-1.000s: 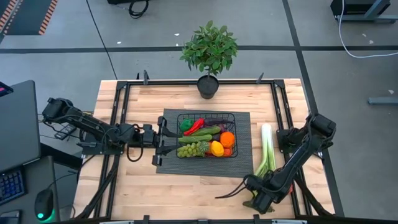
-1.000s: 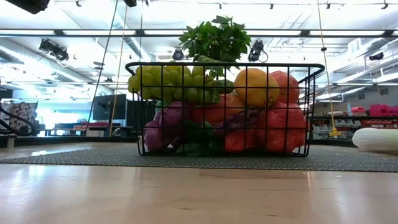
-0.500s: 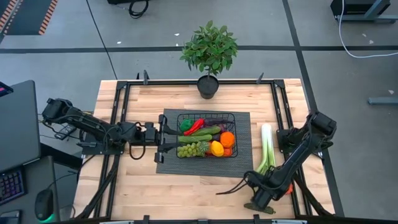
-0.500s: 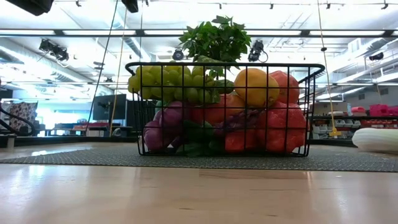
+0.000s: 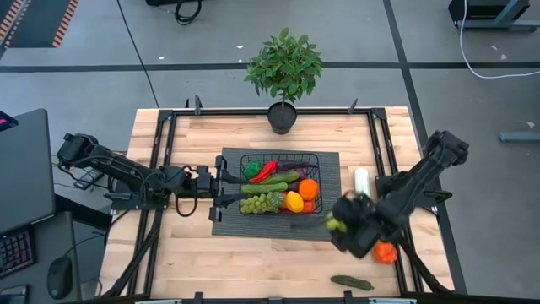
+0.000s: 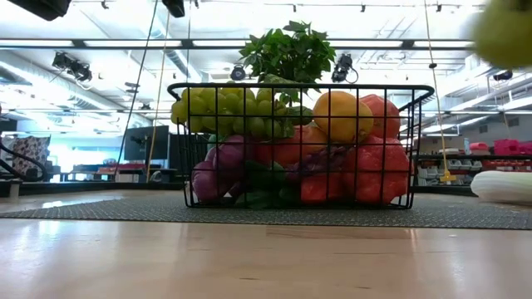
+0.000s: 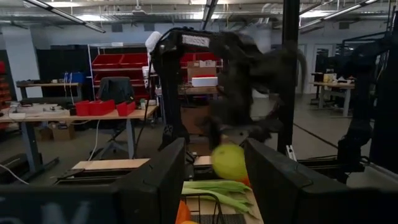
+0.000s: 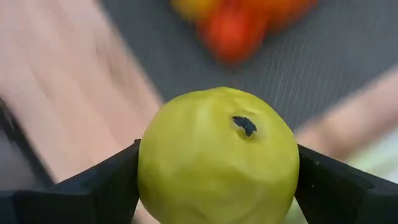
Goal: Build produce basket
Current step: Put the apple into the wire basket, then put the green chili pepper into the wire basket
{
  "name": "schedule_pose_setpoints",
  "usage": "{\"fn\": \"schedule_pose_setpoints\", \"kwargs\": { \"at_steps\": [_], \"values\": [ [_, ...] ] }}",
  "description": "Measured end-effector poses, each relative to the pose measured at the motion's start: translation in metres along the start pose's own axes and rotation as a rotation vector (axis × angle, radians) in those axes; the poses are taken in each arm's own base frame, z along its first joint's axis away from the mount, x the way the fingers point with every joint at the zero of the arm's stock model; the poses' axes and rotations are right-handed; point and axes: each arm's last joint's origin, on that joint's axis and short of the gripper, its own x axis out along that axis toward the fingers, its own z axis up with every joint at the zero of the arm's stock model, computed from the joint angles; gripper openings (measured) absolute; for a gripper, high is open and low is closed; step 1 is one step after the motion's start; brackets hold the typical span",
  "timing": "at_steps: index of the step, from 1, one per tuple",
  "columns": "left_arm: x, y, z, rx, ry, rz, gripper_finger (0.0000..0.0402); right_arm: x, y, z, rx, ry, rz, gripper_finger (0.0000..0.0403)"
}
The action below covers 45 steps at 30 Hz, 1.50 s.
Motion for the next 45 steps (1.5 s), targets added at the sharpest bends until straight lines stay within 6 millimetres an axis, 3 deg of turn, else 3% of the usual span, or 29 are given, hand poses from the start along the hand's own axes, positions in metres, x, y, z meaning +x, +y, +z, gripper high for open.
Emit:
{"fn": "schedule_pose_setpoints", "kwargs": {
  "at_steps": [5,14,18,26,35,45],
  "values": [
    [0.000,0.000,0.000,-0.019,0.001,0.001,0.0172,-0.002,-0.011,0.030,-0.047,-0.151,-0.027,0.0354],
    [0.000,0.000,0.000,-0.049,0.005,0.001,0.0172,0.025,-0.017,0.090,-0.220,-0.290,-0.087,0.0354],
    [0.000,0.000,-0.002,-0.053,0.023,0.000,0.0172,0.029,-0.024,0.114,-0.197,-0.341,-0.076,0.0355],
    [0.000,0.000,-0.007,-0.065,0.072,-0.001,0.0172,0.050,-0.045,0.143,-0.193,-0.243,-0.076,0.0379],
    [-0.002,-0.004,-0.018,-0.136,0.185,-0.007,0.0172,0.058,-0.057,0.152,-0.207,-0.154,-0.054,0.0397],
    [-0.006,-0.016,-0.018,-0.171,0.198,-0.055,0.0172,0.054,-0.058,0.125,-0.139,0.189,0.061,0.0392]
  ]
}}
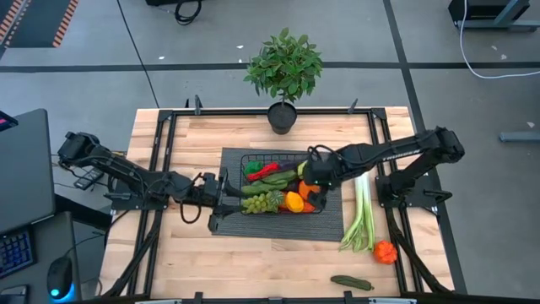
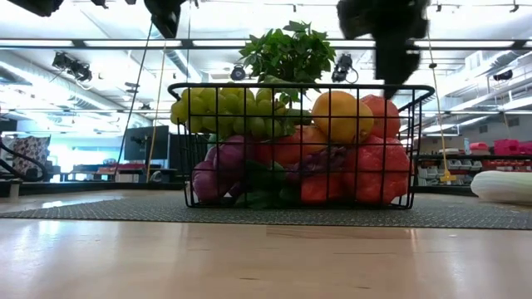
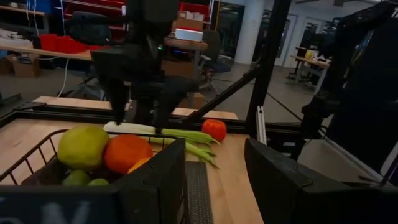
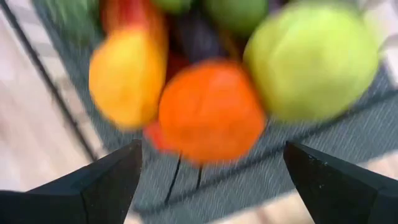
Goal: Build produce basket
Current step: Put the green chili pepper into the wire basket
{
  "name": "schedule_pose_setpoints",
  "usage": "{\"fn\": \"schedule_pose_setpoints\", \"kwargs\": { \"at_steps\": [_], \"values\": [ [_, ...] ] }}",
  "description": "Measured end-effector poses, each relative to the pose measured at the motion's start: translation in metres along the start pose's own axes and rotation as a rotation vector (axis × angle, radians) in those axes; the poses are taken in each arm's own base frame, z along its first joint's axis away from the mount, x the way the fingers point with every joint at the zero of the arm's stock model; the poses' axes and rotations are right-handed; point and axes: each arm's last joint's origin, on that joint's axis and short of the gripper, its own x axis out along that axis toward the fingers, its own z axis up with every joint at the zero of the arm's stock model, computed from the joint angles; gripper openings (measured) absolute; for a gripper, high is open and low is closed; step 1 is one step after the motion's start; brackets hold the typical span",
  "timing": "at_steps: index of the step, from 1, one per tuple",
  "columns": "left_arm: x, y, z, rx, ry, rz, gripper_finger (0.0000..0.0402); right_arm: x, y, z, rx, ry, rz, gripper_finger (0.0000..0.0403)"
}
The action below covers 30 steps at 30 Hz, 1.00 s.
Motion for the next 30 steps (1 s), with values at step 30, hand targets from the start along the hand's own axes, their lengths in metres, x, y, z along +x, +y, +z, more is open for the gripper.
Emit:
{"fn": "schedule_pose_setpoints", "kwargs": {
  "at_steps": [30],
  "values": [
    [-0.001,-0.005,-0.001,-0.072,0.004,-0.021,0.0172,0.021,0.136,-0.187,-0.005,0.218,0.049,0.0391]
  ]
}}
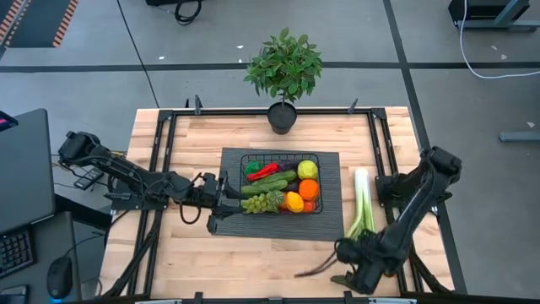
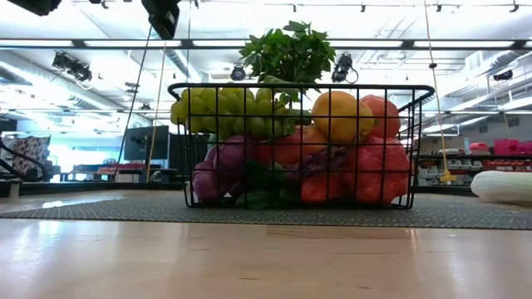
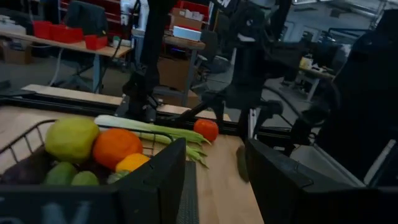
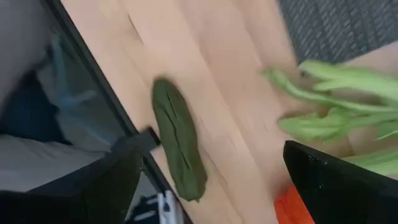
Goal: Build produce basket
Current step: Put the green chili pepper into the wire basket
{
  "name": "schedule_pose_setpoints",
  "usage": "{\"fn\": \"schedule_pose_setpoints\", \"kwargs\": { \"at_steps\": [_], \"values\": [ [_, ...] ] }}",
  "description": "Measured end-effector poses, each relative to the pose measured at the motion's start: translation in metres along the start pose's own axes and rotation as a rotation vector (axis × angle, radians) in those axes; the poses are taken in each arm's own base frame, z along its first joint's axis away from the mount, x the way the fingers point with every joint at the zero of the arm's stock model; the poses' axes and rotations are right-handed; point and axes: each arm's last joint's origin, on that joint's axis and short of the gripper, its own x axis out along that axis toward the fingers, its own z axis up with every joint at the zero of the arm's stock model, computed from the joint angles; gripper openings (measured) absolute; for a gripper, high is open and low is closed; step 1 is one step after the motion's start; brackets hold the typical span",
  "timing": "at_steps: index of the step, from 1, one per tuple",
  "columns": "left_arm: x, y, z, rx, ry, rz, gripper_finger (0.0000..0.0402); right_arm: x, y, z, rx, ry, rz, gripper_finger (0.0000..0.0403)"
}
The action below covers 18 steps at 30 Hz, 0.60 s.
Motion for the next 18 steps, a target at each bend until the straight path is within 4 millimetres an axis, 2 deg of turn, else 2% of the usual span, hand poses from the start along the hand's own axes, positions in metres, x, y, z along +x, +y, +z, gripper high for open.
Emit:
{"fn": "schedule_pose_setpoints", "kwargs": {
  "at_steps": [7,14,18],
  "values": [
    [-0.002,-0.004,-0.004,0.010,0.018,0.050,0.0172,0.035,0.013,-0.016,-0.074,0.031,-0.051,0.0391],
    [-0.002,-0.004,-0.004,0.013,0.018,0.075,0.0172,0.053,0.034,-0.027,-0.107,0.025,0.078,0.0391],
    [-0.002,-0.004,-0.005,0.013,0.021,0.076,0.0172,0.062,0.033,-0.035,-0.103,0.031,0.035,0.0384]
  ]
}}
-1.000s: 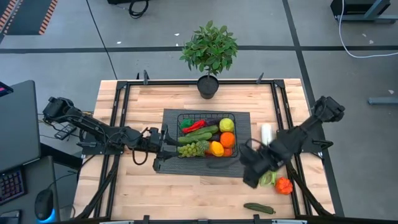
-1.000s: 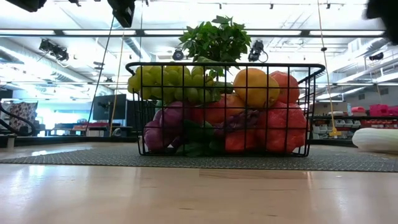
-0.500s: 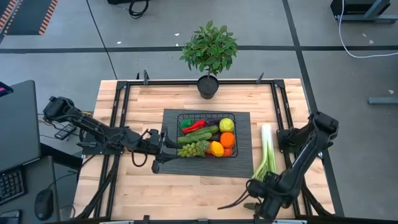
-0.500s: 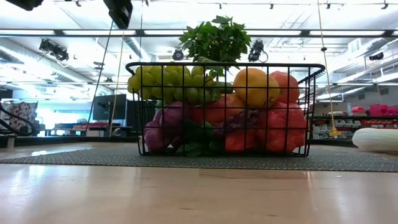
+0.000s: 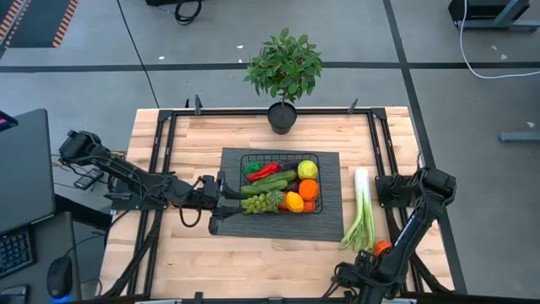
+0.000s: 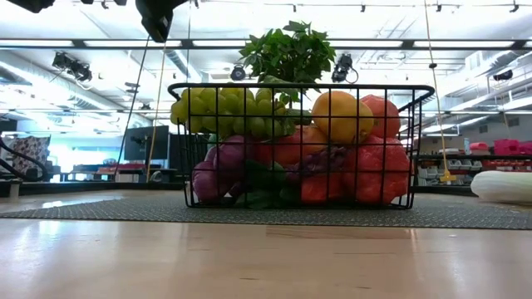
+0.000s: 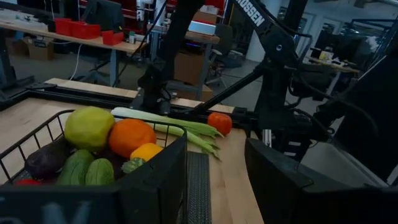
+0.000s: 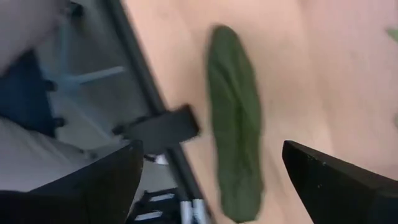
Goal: Build produce basket
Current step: Put the green chili pepper into the wire basket
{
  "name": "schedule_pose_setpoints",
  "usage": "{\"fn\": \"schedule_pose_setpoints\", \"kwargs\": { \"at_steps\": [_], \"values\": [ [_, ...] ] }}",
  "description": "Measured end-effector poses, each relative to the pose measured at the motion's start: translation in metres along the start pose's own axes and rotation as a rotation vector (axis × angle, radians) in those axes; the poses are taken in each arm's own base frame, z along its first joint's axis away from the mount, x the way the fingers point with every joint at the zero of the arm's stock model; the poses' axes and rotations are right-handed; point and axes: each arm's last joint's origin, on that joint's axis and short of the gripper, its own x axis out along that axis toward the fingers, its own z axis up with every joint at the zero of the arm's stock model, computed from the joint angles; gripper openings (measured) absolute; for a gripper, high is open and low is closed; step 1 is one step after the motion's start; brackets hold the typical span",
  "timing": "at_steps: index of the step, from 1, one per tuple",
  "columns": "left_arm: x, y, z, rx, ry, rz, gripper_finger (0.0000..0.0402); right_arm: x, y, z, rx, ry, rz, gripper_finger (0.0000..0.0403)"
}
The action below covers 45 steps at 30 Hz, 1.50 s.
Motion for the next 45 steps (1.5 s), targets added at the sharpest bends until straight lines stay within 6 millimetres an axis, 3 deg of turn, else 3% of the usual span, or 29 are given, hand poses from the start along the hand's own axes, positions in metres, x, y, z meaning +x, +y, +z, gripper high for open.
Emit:
{"fn": "schedule_pose_setpoints", "kwargs": {
  "at_steps": [9,18,24,29,34,45],
  "values": [
    [0.000,0.001,-0.005,-0.026,0.039,0.032,0.0172,0.015,-0.006,-0.008,-0.002,0.000,-0.116,0.0351],
    [-0.002,-0.001,-0.010,-0.015,0.086,0.046,0.0172,0.032,-0.003,-0.013,-0.083,-0.035,-0.138,0.0348],
    [-0.006,-0.009,-0.014,0.009,0.113,0.012,0.0172,0.037,-0.006,-0.014,-0.115,-0.027,-0.168,0.0347],
    [-0.007,-0.023,-0.029,0.075,0.181,-0.043,0.0172,0.037,-0.009,-0.010,-0.186,-0.027,-0.196,0.0337],
    [-0.004,-0.028,-0.041,0.052,0.224,-0.043,0.0172,0.036,-0.012,0.001,-0.227,-0.019,-0.212,0.0273],
    [-0.003,-0.025,-0.041,0.015,0.191,0.070,0.0172,0.029,-0.011,0.032,-0.276,0.038,-0.181,0.0098]
  ]
}}
